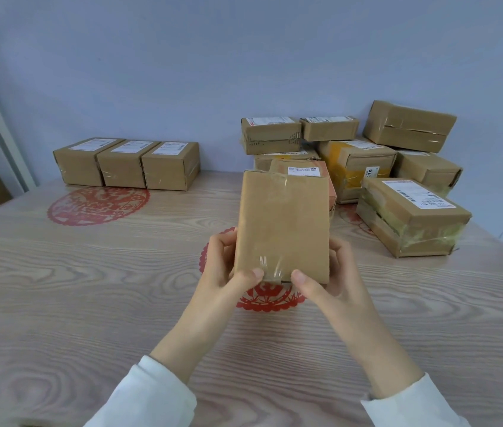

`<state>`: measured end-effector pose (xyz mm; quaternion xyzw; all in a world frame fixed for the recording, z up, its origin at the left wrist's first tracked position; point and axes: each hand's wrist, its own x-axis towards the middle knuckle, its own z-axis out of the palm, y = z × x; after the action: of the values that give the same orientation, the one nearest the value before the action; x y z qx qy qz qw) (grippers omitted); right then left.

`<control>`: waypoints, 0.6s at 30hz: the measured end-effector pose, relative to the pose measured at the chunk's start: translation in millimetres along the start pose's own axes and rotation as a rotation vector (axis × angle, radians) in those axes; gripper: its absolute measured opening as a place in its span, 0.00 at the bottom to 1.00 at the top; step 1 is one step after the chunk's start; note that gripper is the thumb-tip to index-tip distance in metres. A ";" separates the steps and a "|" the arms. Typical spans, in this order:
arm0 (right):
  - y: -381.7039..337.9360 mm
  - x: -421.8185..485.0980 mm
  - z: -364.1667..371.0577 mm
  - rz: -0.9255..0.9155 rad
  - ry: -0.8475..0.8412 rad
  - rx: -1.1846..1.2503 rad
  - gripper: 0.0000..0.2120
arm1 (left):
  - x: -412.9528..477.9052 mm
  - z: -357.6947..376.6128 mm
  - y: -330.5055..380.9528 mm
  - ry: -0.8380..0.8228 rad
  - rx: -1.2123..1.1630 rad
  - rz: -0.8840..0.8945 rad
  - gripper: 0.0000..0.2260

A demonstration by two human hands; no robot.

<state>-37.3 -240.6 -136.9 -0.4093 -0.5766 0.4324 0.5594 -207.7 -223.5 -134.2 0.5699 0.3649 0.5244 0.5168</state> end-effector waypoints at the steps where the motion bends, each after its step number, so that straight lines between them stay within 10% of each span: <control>1: 0.0 -0.6 -1.0 0.000 -0.014 -0.005 0.38 | -0.1 0.7 0.2 0.018 0.013 -0.006 0.26; 18: -0.5 1.3 8.8 -0.040 0.048 -0.008 0.31 | 0.0 -1.9 3.0 0.020 0.109 0.055 0.37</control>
<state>-46.2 -239.8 -136.0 -0.4103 -0.5729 0.4087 0.5800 -209.9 -223.7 -131.4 0.6018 0.3823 0.5234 0.4667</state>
